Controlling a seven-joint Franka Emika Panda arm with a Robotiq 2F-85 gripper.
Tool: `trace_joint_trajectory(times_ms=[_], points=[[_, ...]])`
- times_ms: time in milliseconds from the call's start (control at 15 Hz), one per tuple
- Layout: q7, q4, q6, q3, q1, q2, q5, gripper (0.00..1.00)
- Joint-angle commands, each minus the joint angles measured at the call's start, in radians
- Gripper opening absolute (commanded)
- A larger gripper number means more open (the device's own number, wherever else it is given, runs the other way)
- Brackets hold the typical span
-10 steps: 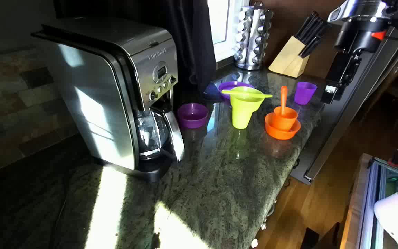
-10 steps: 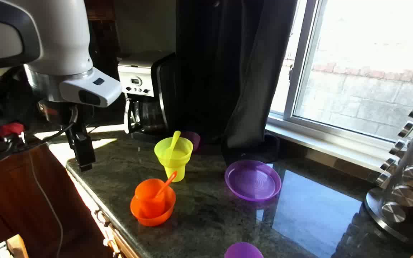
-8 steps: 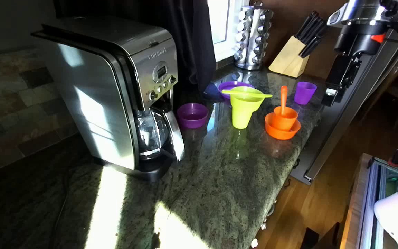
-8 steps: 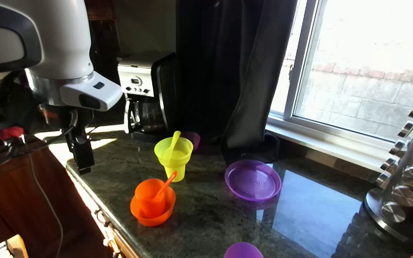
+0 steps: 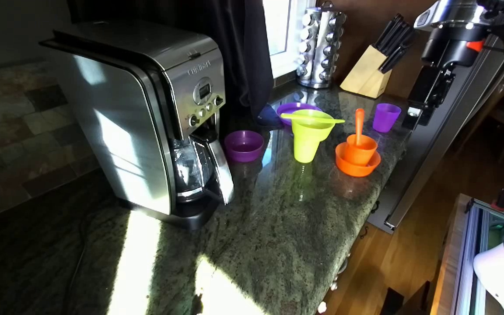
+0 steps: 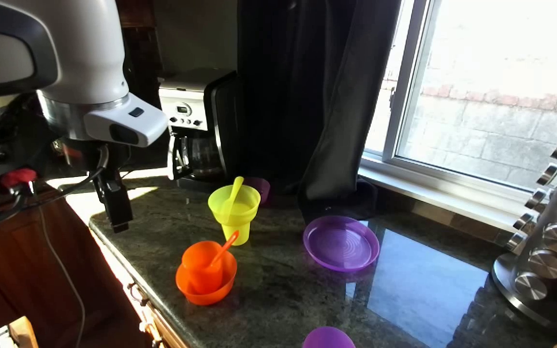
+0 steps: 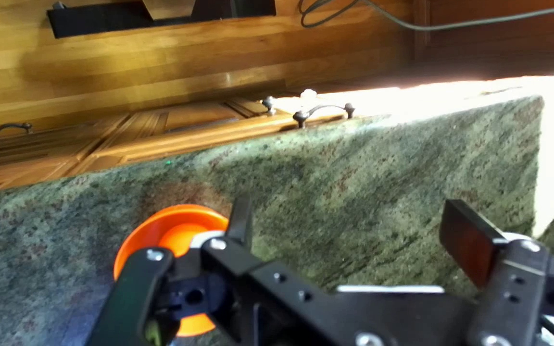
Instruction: Remove the spoon and cup from the orange bowl
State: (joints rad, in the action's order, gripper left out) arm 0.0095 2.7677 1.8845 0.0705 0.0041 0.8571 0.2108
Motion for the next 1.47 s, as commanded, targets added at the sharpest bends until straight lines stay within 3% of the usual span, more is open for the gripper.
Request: trace_joint_trajectory(times_ms=[0,400,667,933,1400], points=[[0.014,-0.028,0.125,0.003,-0.067,-0.044,-0.022,1.0],[0.127,-0.053,0.368,-0.036,-0.185,-0.183,-0.107,1.0],[0.284,-0.062,0.413,-0.082,-0.248,-0.263,-0.185,1.0],[0.372,-0.066,0.43,-0.087,-0.249,-0.316,-0.177,1.0],[0.378,-0.066,0.529,-0.058,-0.227,-0.389,-0.141,1.0]])
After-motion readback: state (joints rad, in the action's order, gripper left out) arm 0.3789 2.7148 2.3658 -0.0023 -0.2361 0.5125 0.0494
